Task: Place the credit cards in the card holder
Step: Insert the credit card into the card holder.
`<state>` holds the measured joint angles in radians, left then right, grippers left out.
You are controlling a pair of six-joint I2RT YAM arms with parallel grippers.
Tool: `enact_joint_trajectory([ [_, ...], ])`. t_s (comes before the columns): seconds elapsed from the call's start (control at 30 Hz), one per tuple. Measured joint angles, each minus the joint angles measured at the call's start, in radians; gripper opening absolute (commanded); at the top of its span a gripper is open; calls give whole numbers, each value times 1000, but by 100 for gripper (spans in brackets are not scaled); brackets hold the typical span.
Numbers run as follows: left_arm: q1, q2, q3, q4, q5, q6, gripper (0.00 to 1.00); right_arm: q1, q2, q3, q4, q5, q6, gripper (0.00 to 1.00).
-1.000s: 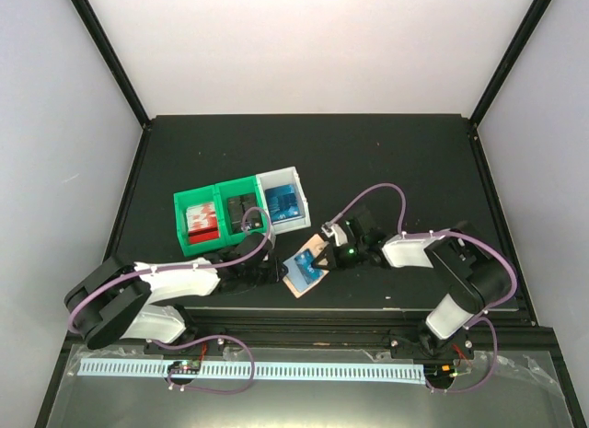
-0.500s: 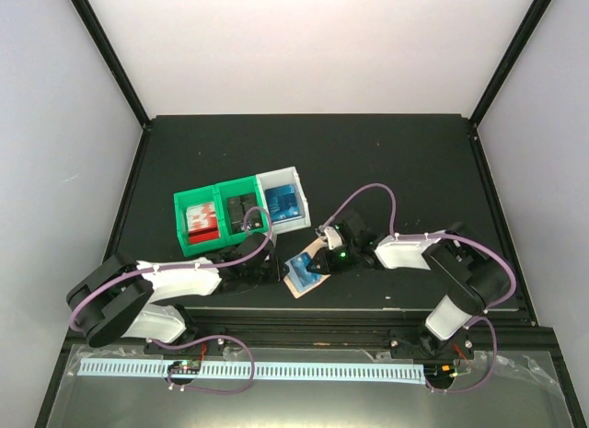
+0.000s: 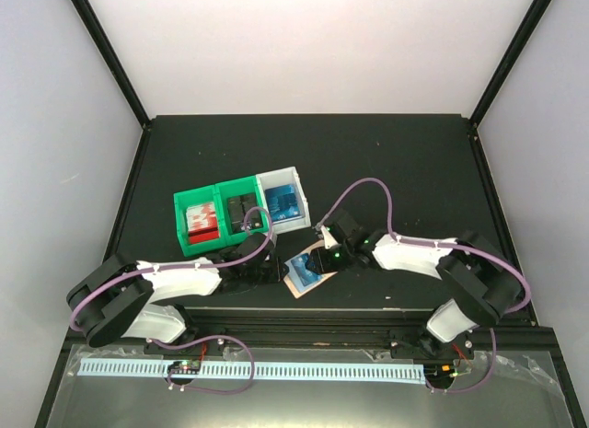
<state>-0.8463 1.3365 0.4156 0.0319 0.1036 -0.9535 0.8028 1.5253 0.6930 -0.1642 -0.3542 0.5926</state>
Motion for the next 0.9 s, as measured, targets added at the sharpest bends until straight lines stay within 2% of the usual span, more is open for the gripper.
enact_joint_trajectory([
  [0.3, 0, 8, 0, 14, 7, 1, 23, 59, 87, 62, -16, 32, -24, 37],
  [0.43, 0, 17, 0, 34, 13, 4, 23, 73, 78, 60, -11, 18, -53, 38],
  [0.53, 0, 19, 0, 39, 15, 7, 25, 79, 75, 60, -11, 17, -68, 42],
  [0.77, -1, 3, -5, 43, 23, 15, 41, 86, 55, 69, -74, 121, -60, 57],
  [0.9, -1, -68, -32, 36, 15, 30, 53, 100, -11, 69, -127, 209, -40, 60],
])
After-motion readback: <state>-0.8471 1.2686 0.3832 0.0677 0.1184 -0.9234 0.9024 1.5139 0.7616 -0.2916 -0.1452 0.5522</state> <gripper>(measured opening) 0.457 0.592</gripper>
